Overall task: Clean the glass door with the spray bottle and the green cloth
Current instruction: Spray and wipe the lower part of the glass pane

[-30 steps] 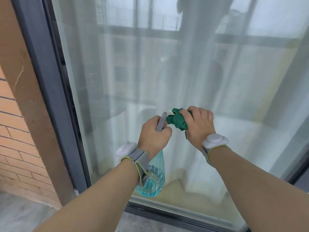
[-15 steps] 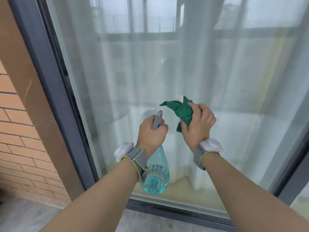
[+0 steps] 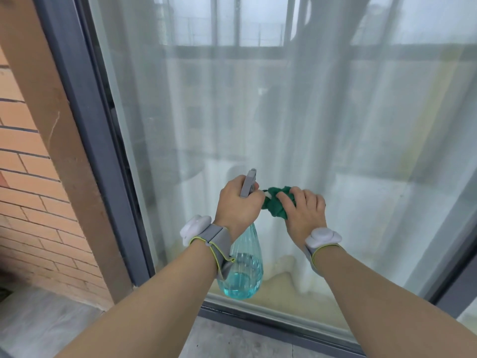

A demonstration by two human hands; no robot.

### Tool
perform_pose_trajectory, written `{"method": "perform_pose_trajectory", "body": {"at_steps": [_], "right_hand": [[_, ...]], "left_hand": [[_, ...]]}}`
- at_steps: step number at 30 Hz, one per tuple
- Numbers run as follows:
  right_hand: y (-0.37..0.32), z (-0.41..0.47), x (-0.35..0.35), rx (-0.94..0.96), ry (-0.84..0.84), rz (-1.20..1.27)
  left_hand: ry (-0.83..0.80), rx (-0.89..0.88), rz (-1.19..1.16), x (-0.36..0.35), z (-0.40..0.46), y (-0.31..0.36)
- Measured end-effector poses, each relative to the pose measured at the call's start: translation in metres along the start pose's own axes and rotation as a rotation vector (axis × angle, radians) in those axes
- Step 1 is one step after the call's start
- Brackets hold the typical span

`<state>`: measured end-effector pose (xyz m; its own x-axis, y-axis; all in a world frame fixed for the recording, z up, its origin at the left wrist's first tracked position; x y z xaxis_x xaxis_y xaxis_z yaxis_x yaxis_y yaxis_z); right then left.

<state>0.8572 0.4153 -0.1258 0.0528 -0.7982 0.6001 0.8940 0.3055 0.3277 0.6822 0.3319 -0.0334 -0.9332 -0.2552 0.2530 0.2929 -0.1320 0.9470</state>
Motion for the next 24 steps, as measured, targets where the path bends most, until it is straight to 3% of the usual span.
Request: {"method": "perform_pose_trajectory", "body": {"at_steps": [4, 11, 18, 21, 24], "right_hand": [[-0.003, -0.004, 0.002, -0.021, -0.031, 0.011], [0.047, 0.027, 0.04, 0.008, 0.201, 0.024], [0.06, 0.014, 0.035, 0.037, 0.048, -0.001], [0.052, -0.022, 0.011, 0.115, -0.068, -0.006], [0.05, -0.05, -0.003, 0.116, -0.08, 0.006]], "left_hand": [[-0.021, 0.024, 0.001, -0.005, -0.005, -0.002], [-0.084, -0.042, -0.013, -0.019, 0.02, -0.011], [-0.14, -0.006, 0.015, -0.045, 0.032, 0.022], [-0.124, 0.007, 0.06, -0.062, 0.028, 0.015], [-0.091, -0.018, 0.067, -0.078, 0.021, -0.004]]}}
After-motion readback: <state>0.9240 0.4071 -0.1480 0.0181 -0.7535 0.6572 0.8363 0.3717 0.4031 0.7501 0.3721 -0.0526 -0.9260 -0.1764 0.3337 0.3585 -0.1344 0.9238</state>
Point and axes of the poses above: each hand's wrist, its own z-axis towards the middle knuckle, its own x-axis out of the back of the hand, y = z × x, the point moved 1 cm from there along z, towards the middle knuckle, and after that the axes turned 7 degrees about x, right-handed, at the moved point
